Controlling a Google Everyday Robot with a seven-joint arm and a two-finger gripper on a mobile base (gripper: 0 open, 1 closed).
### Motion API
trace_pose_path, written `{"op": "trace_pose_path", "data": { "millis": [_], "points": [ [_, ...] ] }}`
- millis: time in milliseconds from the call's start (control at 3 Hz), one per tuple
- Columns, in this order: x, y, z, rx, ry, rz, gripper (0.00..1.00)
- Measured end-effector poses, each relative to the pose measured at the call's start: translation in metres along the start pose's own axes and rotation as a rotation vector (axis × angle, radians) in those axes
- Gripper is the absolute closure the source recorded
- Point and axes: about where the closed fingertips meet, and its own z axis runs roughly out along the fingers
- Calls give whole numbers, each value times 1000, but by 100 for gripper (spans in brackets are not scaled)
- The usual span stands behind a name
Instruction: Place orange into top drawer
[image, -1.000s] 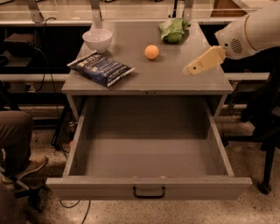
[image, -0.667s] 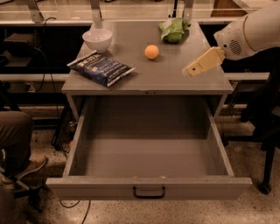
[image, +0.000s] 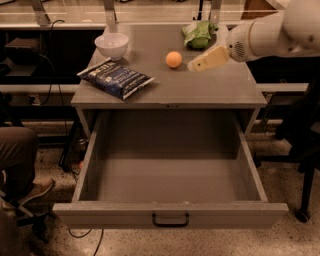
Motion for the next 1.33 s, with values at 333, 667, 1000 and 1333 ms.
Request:
{"op": "trace_pose_path", "data": {
  "millis": [333, 667, 1000, 1333],
  "points": [
    [-12, -20, 53, -11, -78, 40, 0],
    [-15, -29, 103, -47, -105, 74, 0],
    [-12, -39, 136, -33, -106, 93, 0],
    [-7, -39, 184, -32, -97, 125, 1]
  ]
}}
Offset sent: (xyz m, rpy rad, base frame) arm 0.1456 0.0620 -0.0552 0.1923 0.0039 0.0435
